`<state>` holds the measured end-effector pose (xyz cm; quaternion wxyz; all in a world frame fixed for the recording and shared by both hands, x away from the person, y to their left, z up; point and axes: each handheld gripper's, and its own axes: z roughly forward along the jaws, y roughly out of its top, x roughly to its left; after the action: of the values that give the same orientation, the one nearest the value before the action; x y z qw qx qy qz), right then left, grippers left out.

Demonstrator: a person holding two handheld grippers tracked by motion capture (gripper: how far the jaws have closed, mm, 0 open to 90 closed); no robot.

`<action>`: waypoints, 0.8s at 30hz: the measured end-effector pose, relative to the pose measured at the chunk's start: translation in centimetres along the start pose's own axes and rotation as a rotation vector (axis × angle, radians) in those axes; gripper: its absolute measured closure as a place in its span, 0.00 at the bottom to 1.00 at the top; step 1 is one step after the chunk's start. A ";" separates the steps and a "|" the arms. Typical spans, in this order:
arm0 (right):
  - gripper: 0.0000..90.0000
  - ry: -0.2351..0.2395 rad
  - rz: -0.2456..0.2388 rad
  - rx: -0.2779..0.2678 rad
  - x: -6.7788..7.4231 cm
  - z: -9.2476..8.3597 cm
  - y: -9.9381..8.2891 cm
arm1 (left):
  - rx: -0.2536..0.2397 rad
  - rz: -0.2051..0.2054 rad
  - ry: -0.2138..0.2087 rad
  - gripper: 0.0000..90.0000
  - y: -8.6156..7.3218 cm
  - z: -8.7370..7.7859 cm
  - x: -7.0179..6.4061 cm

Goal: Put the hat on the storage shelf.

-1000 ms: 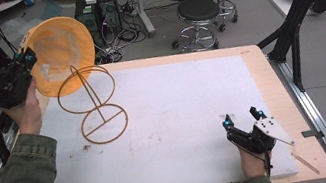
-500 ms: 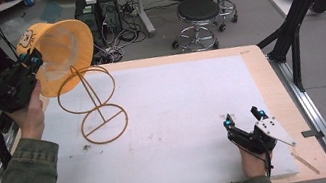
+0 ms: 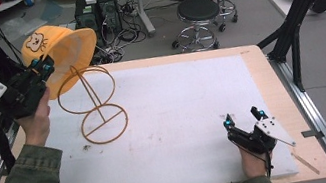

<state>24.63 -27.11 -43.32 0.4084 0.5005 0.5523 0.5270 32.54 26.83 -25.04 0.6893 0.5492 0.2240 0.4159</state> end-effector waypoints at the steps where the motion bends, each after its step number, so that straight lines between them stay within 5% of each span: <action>1: 0.12 0.003 0.001 0.000 0.0 0.0 0.0 | 0.002 0.001 -0.015 0.96 0.0 0.0 -0.2; 16: 0.12 0.001 0.003 -0.002 0.0 0.0 0.0 | 0.043 -0.033 -0.137 0.96 -1.7 -1.2 -2.4; 24: 0.12 0.002 0.012 -0.003 -0.1 0.0 0.0 | 0.106 -0.017 -0.201 0.96 -2.9 -1.0 -3.7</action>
<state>24.62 -27.25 -43.32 0.4052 0.5027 0.5491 0.5308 30.68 24.22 -28.66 0.6816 0.6221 0.1802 0.3407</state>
